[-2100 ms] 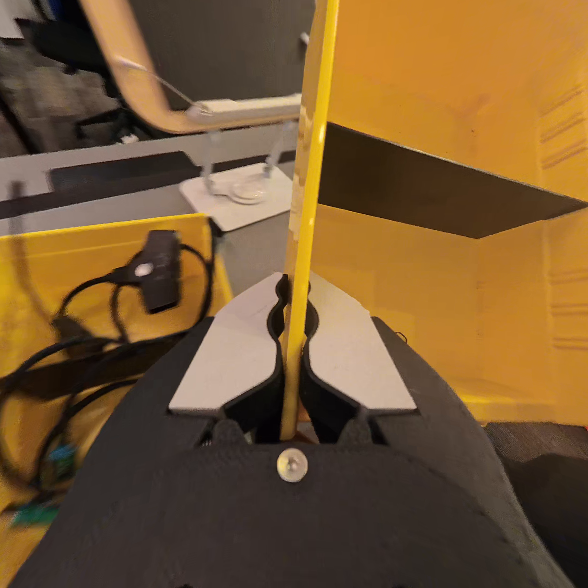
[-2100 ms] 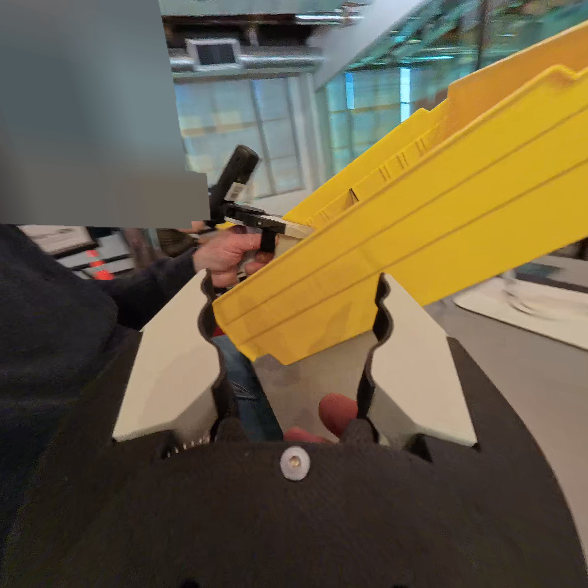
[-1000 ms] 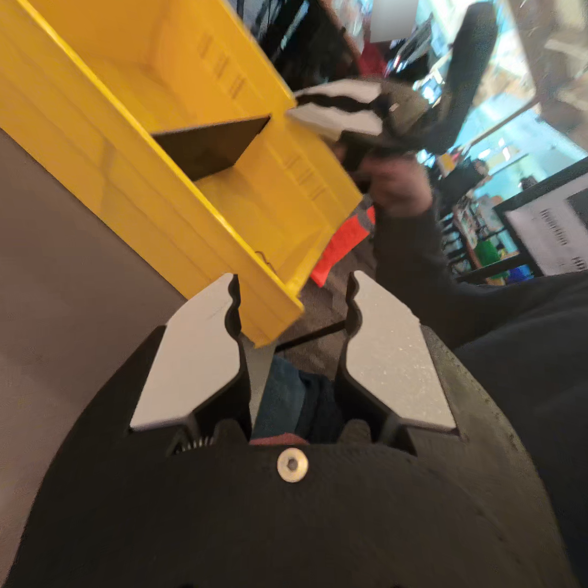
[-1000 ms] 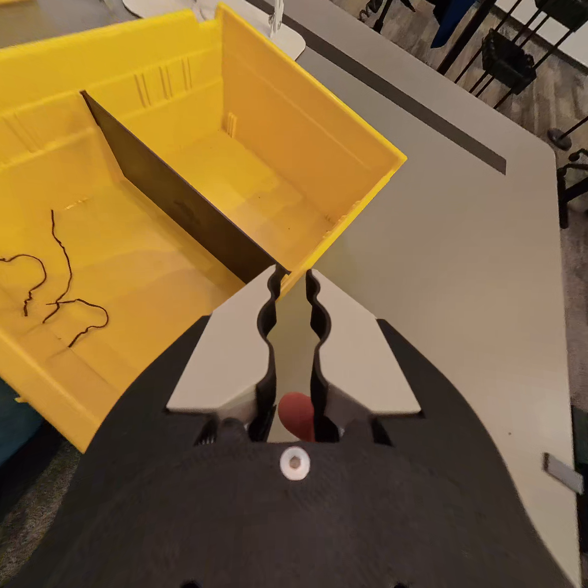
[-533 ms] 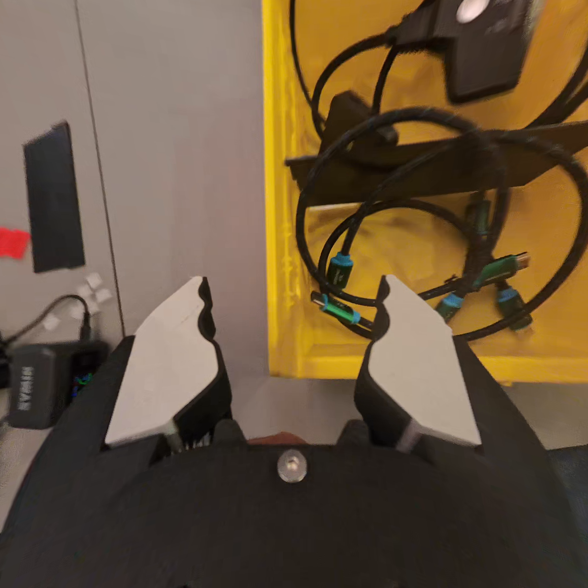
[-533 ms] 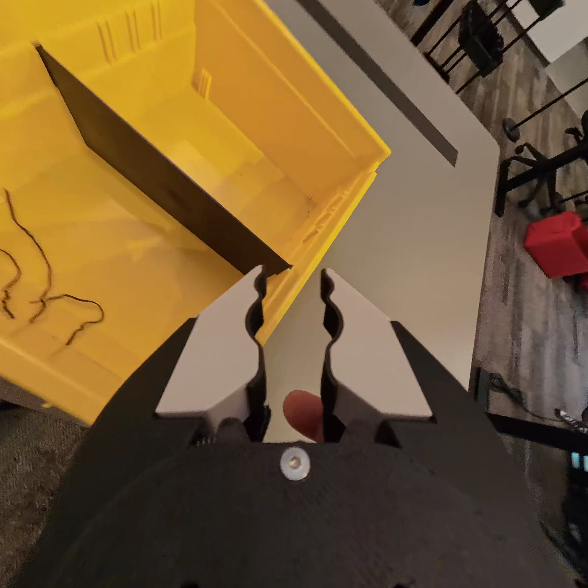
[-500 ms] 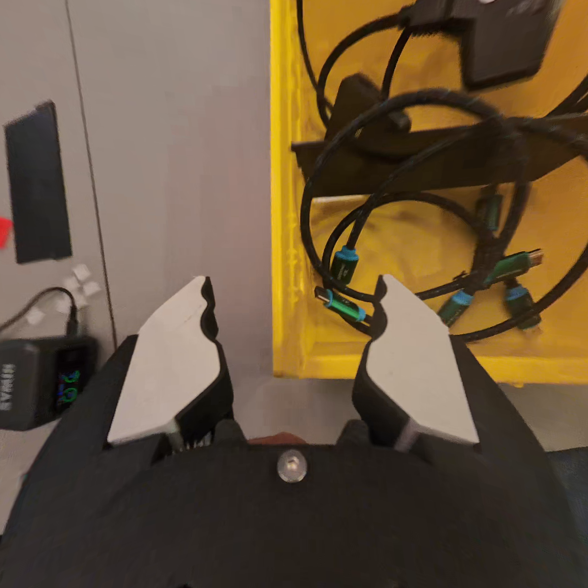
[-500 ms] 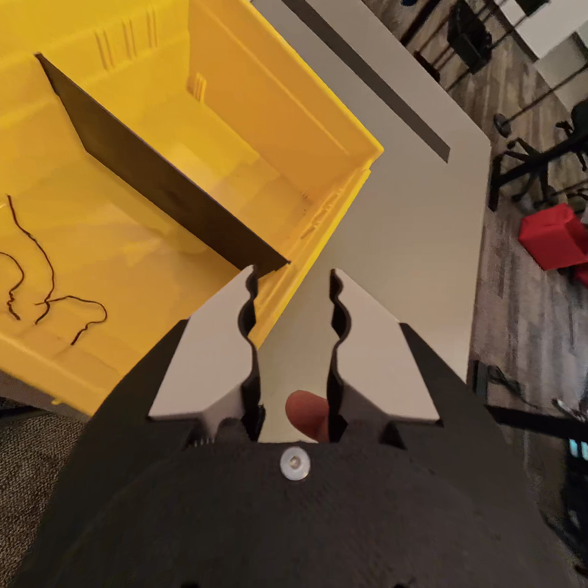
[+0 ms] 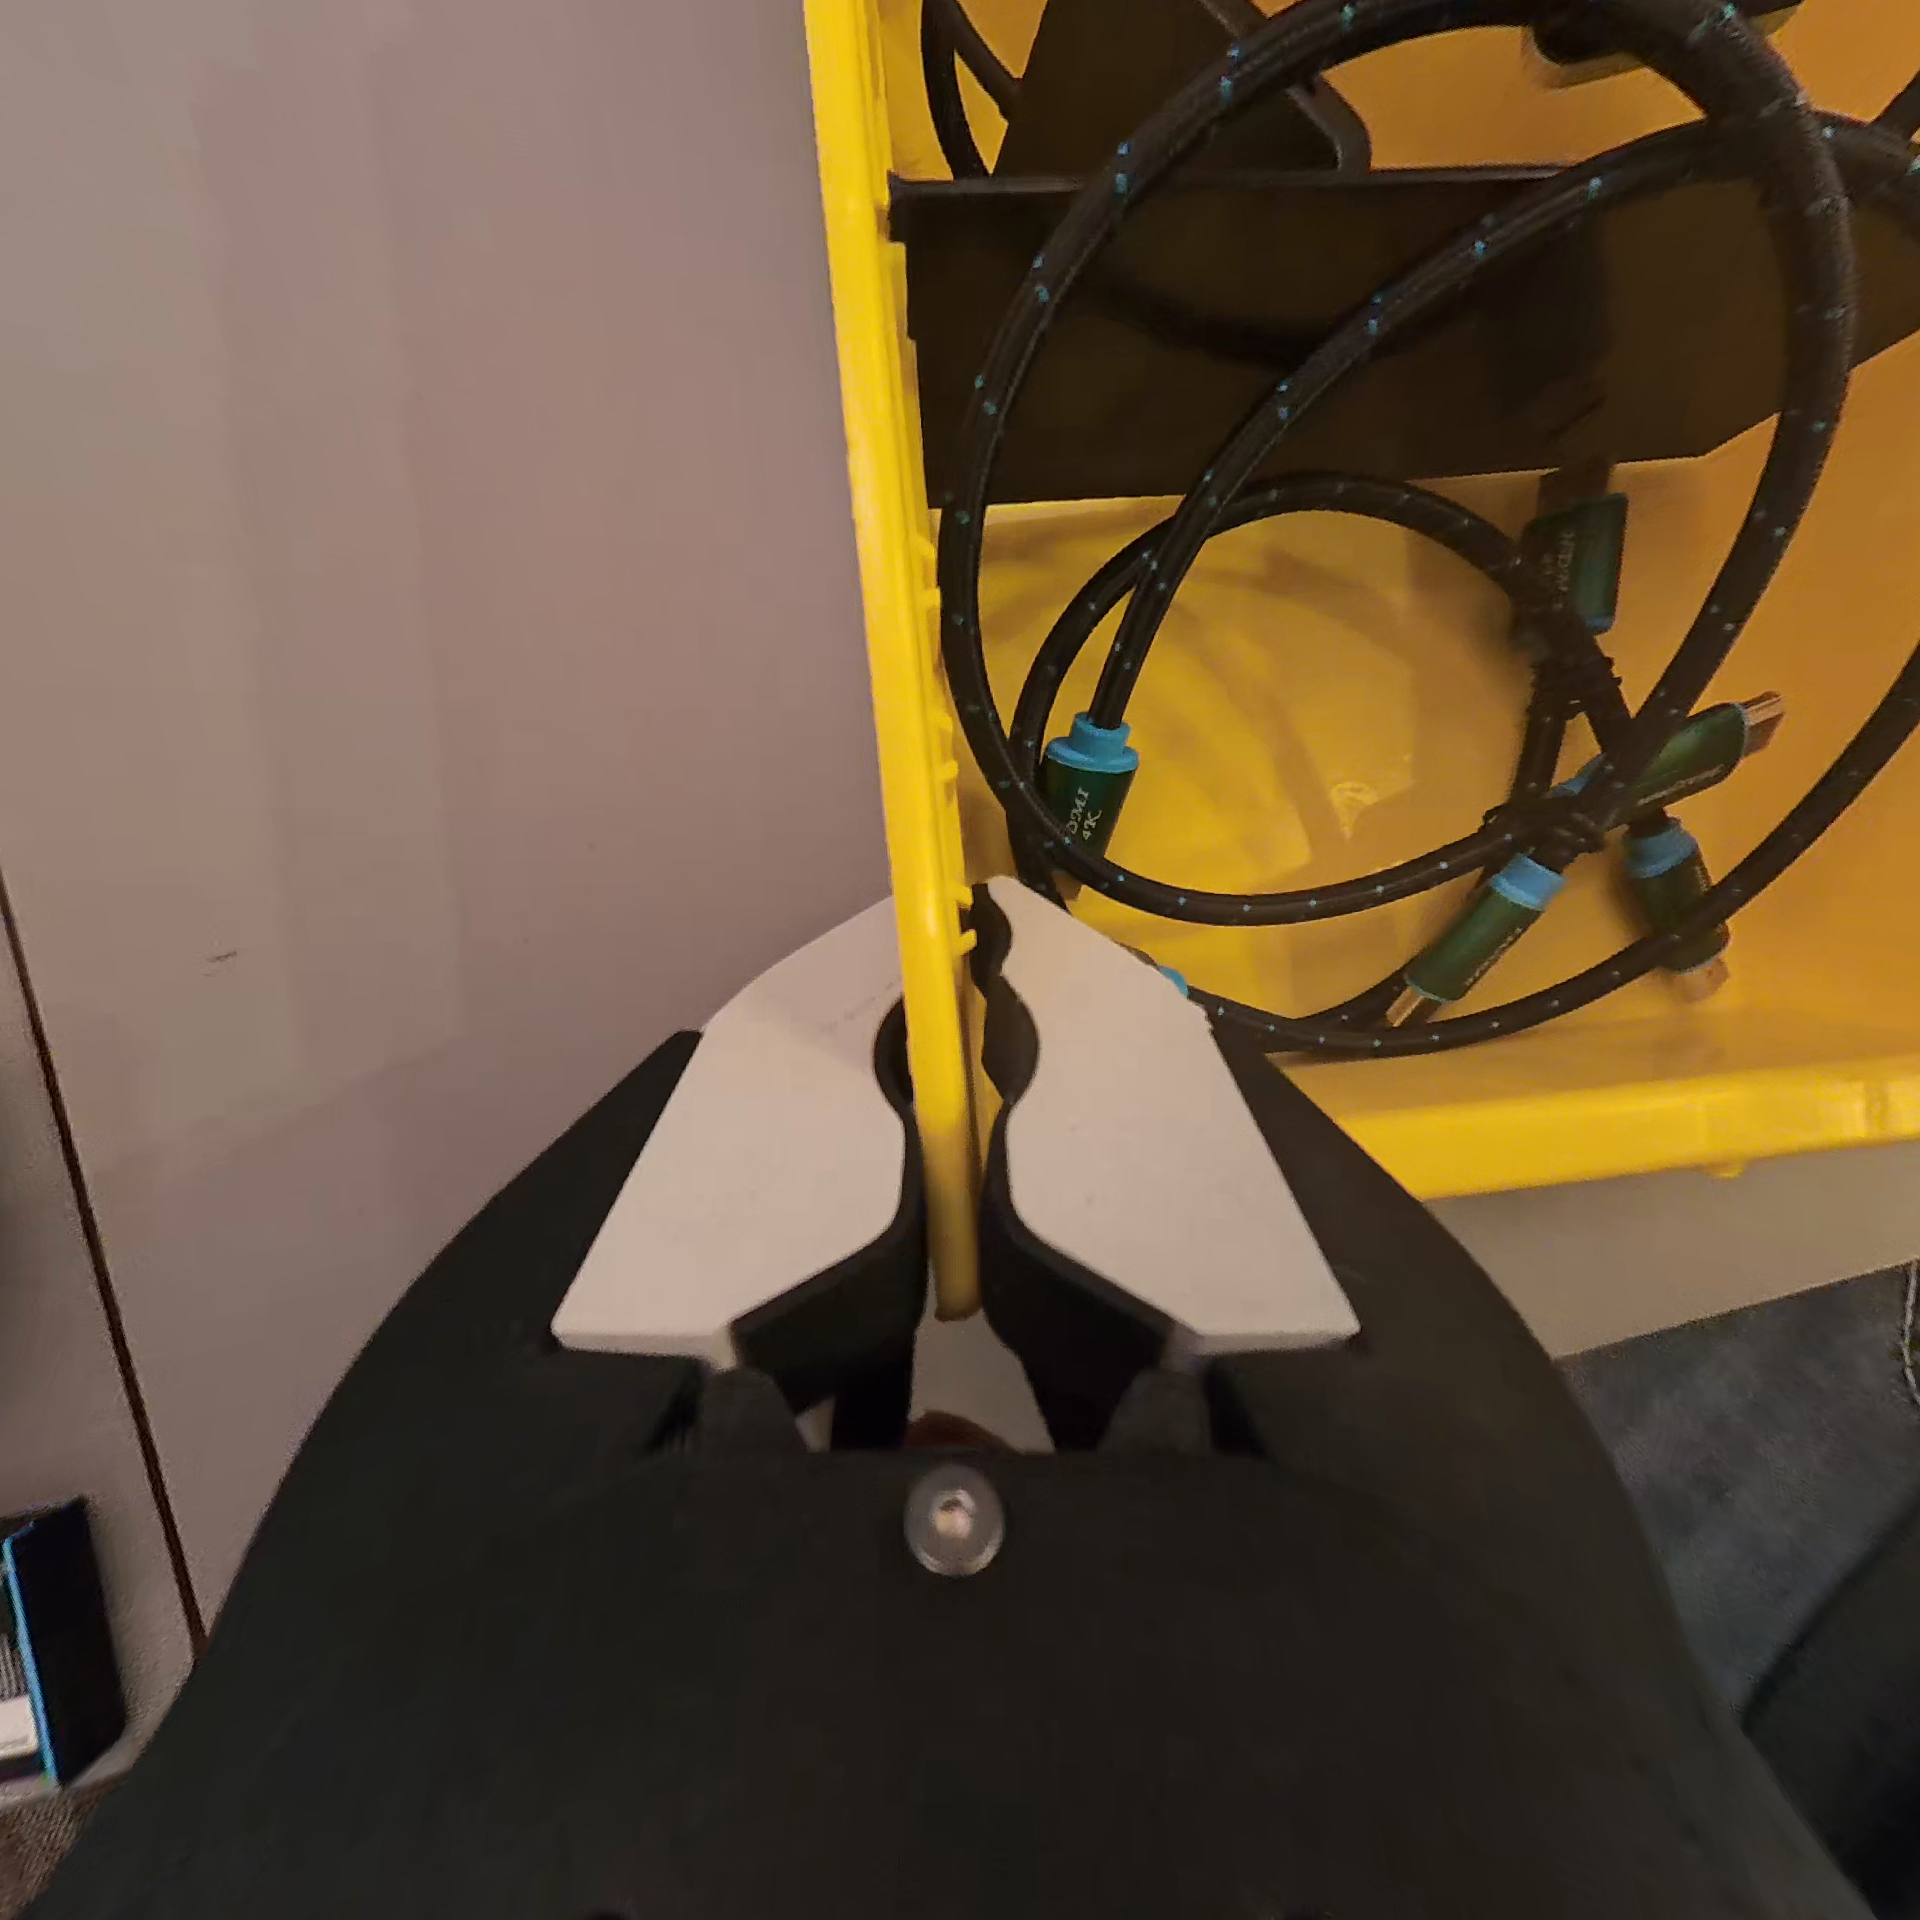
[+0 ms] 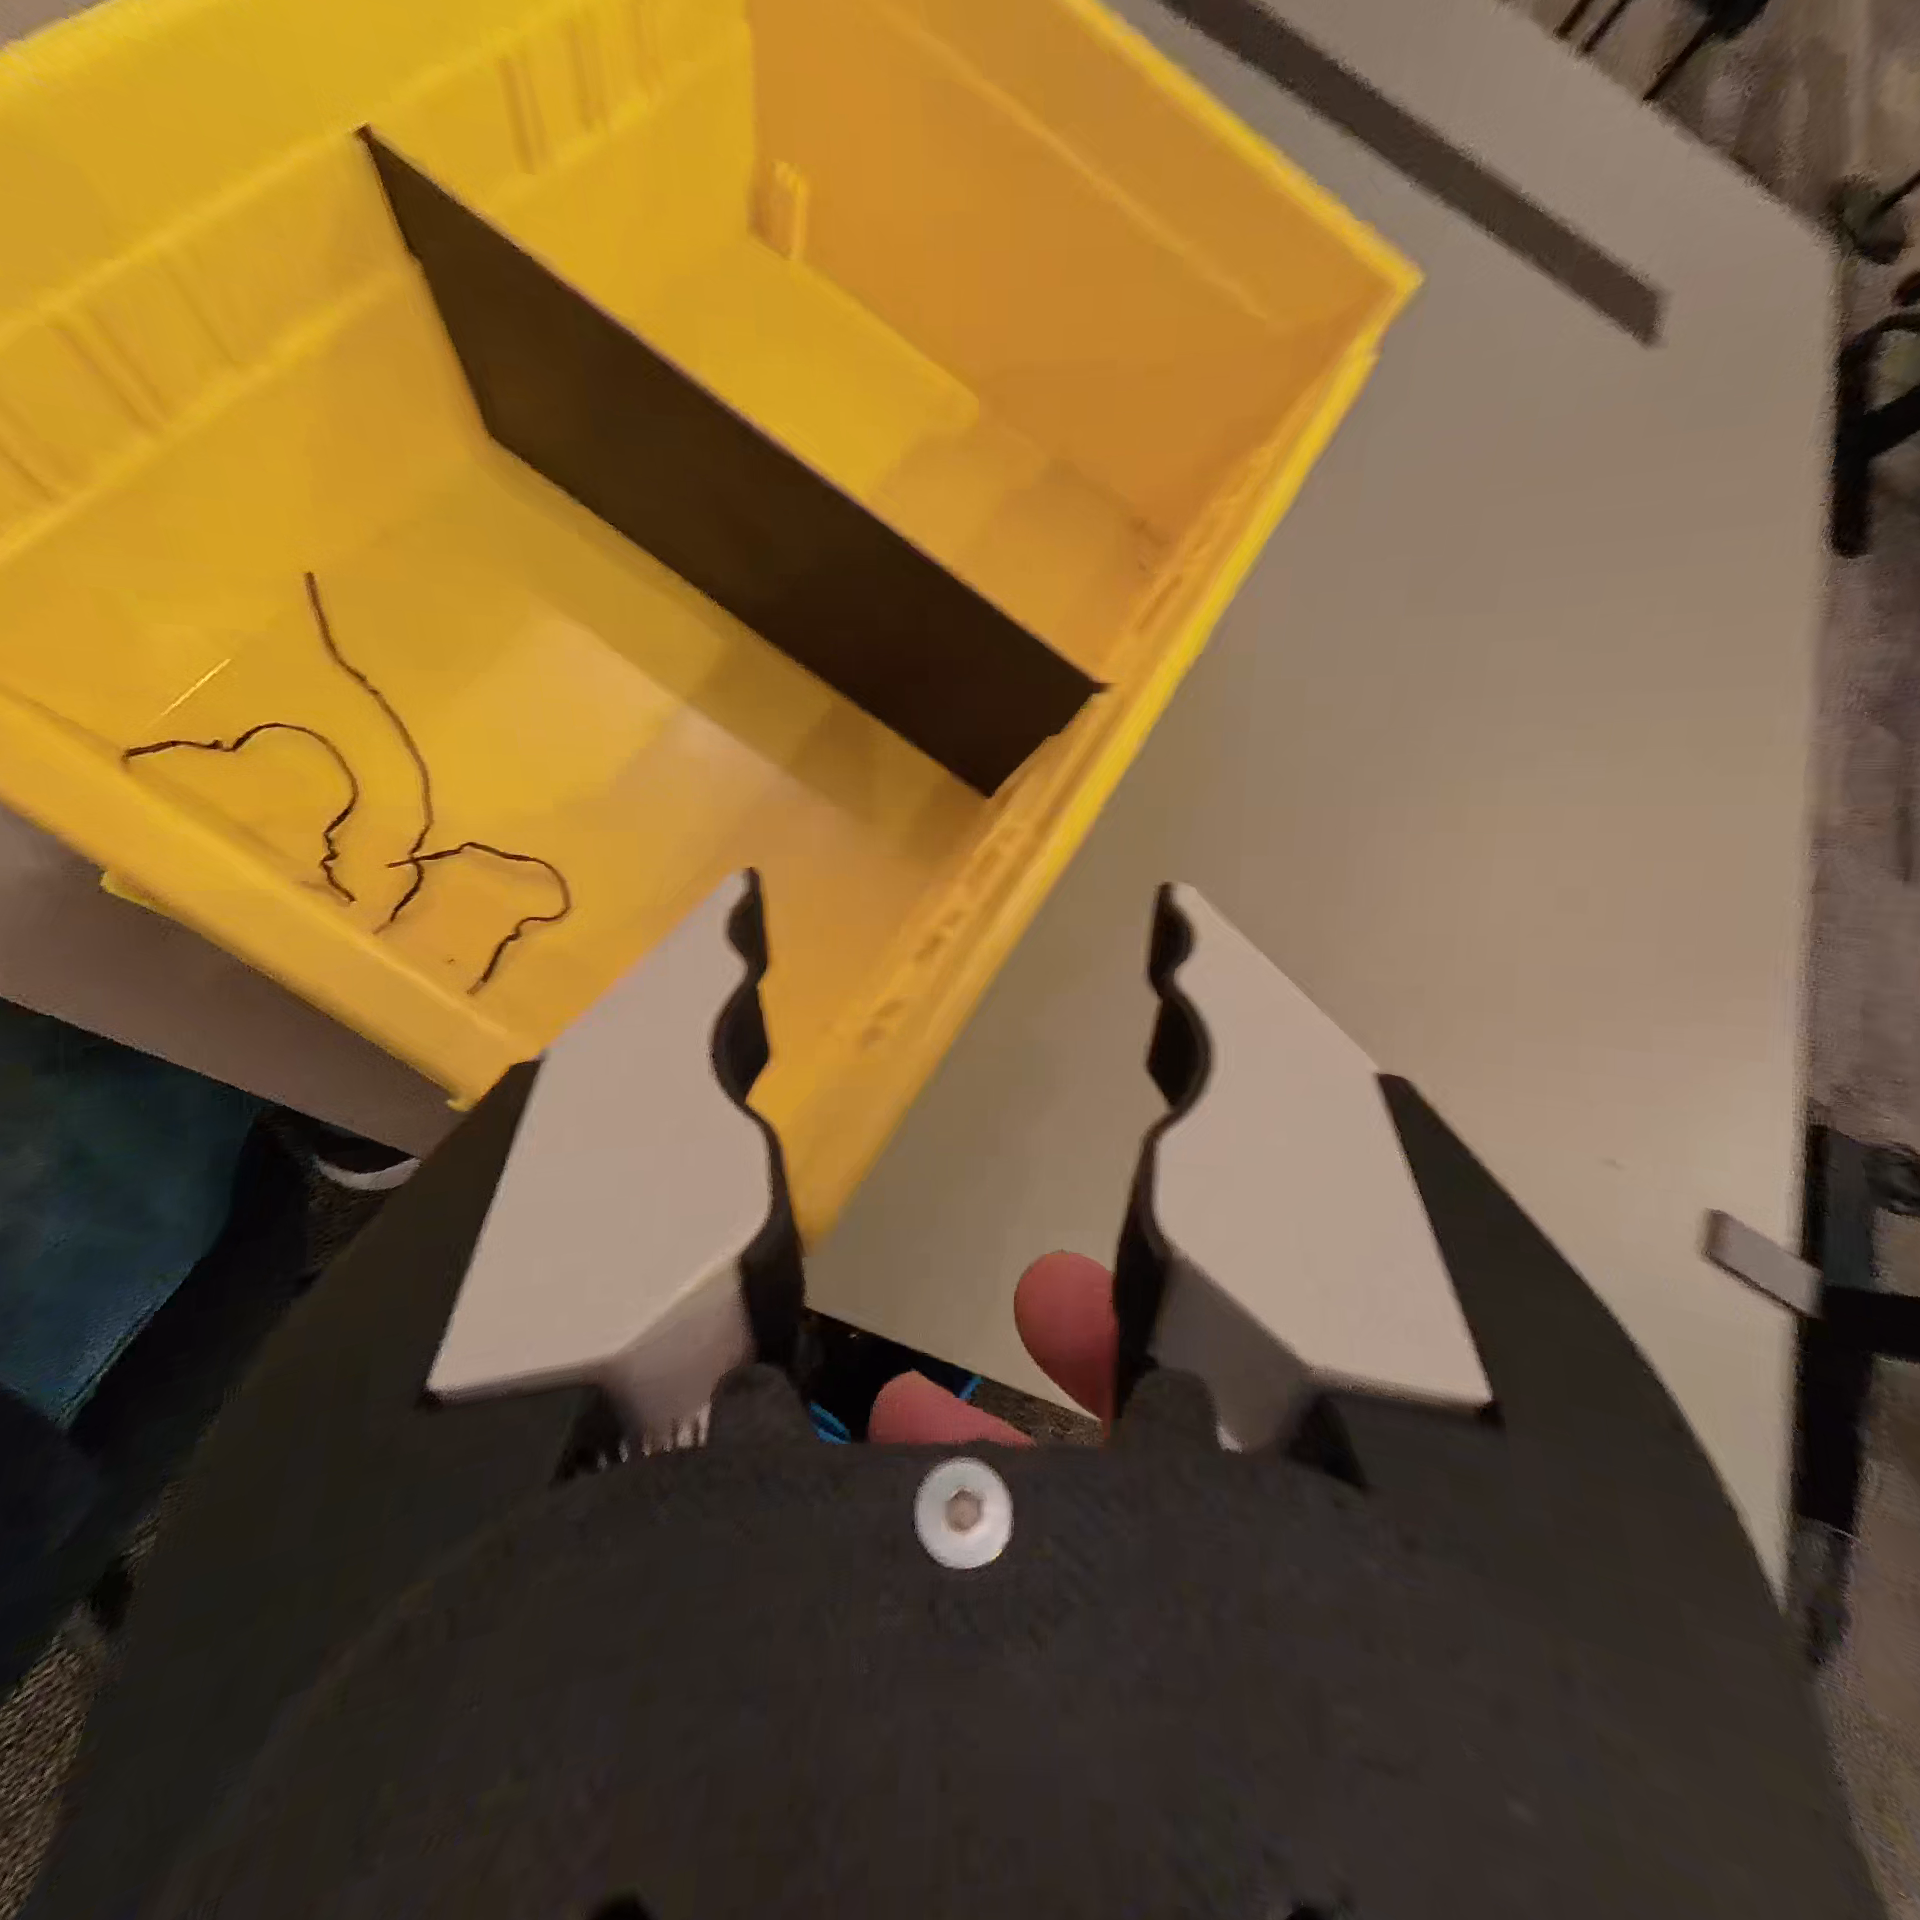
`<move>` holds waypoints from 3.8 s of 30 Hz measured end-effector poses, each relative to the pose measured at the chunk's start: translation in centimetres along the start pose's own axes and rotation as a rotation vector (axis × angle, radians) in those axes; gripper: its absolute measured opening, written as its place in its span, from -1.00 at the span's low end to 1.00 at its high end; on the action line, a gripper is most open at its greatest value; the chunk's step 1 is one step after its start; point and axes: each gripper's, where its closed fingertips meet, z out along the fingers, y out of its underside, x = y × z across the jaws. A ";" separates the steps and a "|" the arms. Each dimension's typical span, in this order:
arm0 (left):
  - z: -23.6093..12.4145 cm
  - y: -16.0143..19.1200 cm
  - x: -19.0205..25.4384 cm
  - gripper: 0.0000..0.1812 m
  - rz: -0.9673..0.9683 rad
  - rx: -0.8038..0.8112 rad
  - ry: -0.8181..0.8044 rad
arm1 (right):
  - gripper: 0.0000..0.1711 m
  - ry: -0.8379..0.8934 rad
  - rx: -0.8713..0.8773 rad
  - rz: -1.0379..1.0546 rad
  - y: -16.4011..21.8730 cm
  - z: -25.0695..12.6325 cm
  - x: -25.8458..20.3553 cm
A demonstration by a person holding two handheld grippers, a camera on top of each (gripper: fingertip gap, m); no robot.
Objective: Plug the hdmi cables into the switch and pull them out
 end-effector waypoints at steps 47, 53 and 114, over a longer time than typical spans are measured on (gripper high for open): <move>-12.6 -10.6 10.7 0.03 0.295 0.551 0.155 | -0.59 -0.250 0.599 -0.279 -15.8 -2.3 -13.3; -4.8 -10.7 24.1 0.17 0.546 0.439 0.288 | -0.36 -0.456 0.534 -0.292 -17.0 3.4 -21.0; 1.4 -14.8 -5.9 -0.74 1.054 -0.112 -0.286 | -0.53 -0.574 0.268 -0.507 -12.6 15.6 -26.9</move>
